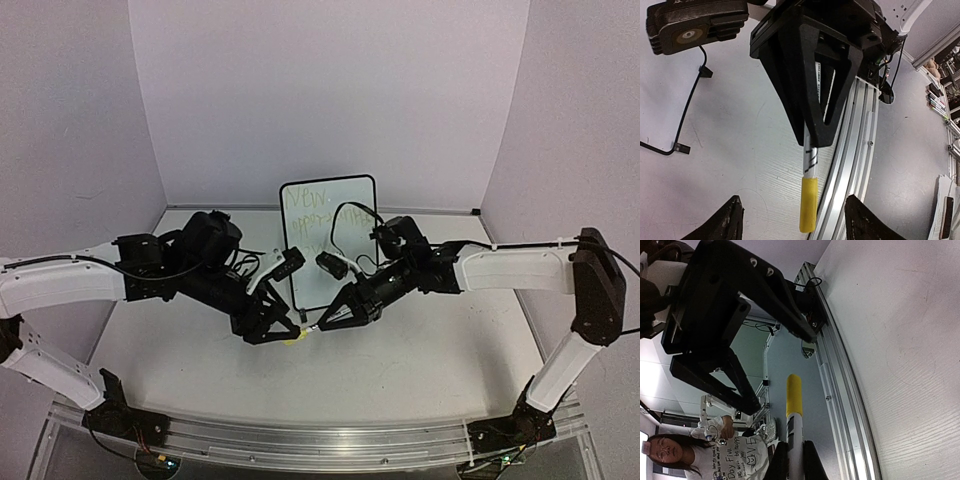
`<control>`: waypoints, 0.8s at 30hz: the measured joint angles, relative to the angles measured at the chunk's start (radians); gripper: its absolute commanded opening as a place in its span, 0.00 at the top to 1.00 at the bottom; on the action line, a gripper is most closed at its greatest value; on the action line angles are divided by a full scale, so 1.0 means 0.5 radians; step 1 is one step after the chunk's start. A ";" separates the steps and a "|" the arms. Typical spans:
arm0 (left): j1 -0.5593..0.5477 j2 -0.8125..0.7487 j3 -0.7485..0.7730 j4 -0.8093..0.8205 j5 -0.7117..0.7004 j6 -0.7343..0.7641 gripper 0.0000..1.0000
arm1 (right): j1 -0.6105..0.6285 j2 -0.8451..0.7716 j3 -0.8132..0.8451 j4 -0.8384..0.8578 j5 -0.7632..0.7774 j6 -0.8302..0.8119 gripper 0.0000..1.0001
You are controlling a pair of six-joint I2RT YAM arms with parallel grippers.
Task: Write a sentence on the whiteboard
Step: Insert the pen cap into the whiteboard stand.
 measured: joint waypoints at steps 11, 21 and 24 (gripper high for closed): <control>0.000 -0.273 -0.381 0.459 0.076 -0.651 0.17 | 0.000 -0.098 -0.002 0.081 0.048 0.037 1.00; 0.000 -0.268 -0.454 0.763 0.256 -0.964 0.51 | 0.000 -0.143 -0.004 0.140 0.022 0.073 1.00; 0.000 -0.266 -0.461 0.792 0.271 -0.995 0.58 | 0.000 -0.160 -0.006 0.144 0.011 0.075 1.00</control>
